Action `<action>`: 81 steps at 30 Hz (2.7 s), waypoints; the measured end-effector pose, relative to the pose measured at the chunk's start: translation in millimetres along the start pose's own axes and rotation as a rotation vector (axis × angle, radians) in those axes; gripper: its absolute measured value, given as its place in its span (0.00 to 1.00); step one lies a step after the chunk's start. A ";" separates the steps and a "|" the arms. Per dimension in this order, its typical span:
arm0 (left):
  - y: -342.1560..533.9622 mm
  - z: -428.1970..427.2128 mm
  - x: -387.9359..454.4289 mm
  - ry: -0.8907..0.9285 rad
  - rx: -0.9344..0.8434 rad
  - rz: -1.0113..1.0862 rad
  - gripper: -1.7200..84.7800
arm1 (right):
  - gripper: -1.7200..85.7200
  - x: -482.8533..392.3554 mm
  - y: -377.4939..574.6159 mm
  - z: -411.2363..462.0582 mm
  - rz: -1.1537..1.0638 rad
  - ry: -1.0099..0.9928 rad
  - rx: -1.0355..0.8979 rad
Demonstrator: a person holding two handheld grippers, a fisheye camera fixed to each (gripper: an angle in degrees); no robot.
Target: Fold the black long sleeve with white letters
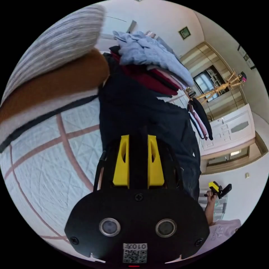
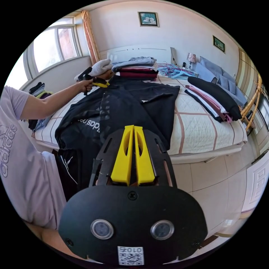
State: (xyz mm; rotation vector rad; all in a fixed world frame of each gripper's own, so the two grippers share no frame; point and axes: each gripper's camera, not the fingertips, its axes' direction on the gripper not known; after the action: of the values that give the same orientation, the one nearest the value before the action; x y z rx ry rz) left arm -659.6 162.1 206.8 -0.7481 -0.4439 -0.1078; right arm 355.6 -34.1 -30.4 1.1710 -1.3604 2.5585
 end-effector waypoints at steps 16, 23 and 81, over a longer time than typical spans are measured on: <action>92.2 -26.2 131.0 -0.027 -0.171 0.362 0.08 | 0.06 -65.4 -23.2 47.9 0.049 0.043 -0.304; 235.1 -111.5 251.4 -0.148 0.082 0.881 0.09 | 0.11 -108.6 -5.0 -16.4 -0.134 0.091 -0.087; 148.1 -230.7 278.4 -0.252 -0.218 1.047 0.05 | 0.07 -108.8 -194.6 -26.3 -0.559 0.398 -0.114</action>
State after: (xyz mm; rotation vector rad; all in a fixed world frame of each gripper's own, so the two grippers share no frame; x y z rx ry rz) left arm -290.3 131.1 83.0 -1.1335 -0.2334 0.9391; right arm 483.9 139.7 30.7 0.8113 -0.9137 2.1264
